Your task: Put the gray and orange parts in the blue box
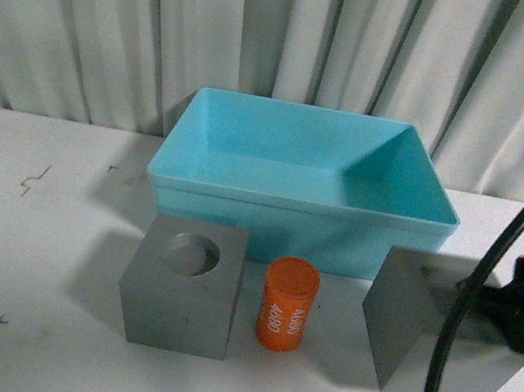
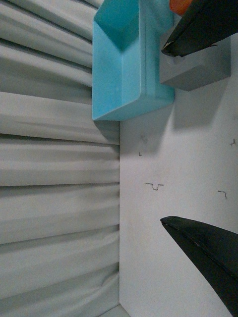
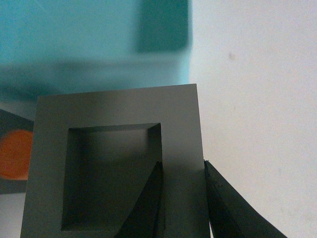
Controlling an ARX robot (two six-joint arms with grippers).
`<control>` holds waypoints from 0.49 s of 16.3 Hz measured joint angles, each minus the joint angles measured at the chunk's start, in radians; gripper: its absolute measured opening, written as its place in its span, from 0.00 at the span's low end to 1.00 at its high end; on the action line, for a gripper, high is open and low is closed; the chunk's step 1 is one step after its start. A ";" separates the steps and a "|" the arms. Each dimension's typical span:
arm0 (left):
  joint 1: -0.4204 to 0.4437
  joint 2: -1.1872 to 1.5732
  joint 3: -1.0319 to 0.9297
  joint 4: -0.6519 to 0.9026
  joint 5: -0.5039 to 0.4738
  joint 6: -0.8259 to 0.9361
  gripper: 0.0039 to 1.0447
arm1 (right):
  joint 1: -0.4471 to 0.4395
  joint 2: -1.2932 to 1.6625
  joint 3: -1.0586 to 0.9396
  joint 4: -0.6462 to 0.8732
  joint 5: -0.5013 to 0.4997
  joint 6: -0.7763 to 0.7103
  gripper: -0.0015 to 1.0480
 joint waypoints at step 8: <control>0.000 0.000 0.000 0.000 0.000 0.000 0.94 | 0.022 0.237 0.493 0.138 -0.021 0.033 0.18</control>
